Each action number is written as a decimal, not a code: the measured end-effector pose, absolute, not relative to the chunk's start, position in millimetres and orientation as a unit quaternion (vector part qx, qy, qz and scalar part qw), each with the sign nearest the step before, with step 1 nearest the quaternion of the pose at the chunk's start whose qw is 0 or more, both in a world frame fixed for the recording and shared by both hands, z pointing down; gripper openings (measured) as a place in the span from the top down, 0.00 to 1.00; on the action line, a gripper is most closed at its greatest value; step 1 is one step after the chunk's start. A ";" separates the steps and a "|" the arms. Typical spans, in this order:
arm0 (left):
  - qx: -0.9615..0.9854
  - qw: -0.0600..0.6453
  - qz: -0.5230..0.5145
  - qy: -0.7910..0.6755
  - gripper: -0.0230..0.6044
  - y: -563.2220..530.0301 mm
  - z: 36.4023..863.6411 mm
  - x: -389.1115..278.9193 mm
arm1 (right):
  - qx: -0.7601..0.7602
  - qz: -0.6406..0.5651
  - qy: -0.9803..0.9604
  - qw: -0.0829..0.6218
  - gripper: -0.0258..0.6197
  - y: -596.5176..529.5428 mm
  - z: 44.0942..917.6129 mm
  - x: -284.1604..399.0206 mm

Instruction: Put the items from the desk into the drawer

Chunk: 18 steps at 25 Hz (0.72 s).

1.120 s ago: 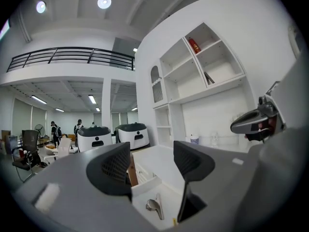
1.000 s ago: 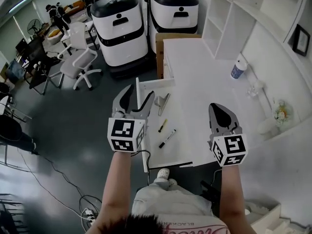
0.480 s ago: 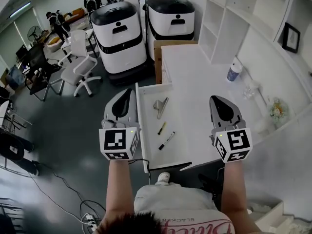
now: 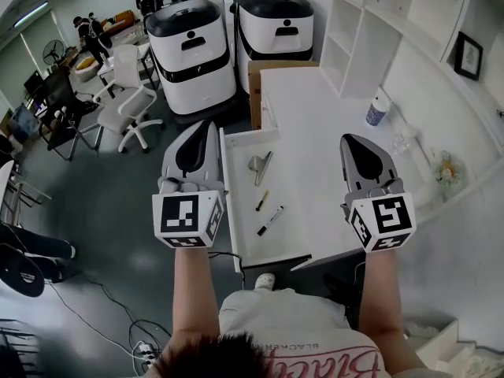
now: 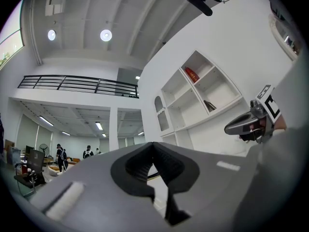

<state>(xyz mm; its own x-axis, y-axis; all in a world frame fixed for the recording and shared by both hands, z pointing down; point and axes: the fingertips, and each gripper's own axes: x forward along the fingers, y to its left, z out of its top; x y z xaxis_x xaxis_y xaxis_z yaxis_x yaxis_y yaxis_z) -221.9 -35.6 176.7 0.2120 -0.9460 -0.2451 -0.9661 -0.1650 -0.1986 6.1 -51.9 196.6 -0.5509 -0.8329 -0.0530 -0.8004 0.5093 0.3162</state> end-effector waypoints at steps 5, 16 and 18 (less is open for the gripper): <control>-0.764 0.162 0.032 0.624 0.95 -32.5 173.0 -221.0 | 0.471 -0.159 -0.866 0.061 0.95 -49.0 197.4 3.8; -0.764 0.180 0.027 0.619 0.95 -28.8 168.2 -215.4 | 0.463 -0.172 -0.868 0.050 0.95 -42.4 189.6 -0.8; -0.764 0.182 0.028 0.619 0.95 -28.1 167.5 -214.5 | 0.464 -0.173 -0.867 0.048 0.95 -42.2 188.4 0.1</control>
<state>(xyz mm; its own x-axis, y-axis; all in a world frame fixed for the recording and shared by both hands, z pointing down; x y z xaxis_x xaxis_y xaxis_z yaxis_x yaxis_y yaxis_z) -214.5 -28.1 167.5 0.2327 -0.9347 -0.2687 -0.9554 -0.1680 -0.2428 0.1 -42.2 188.4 -0.5644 -0.8218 -0.0780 -0.7887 0.5090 0.3447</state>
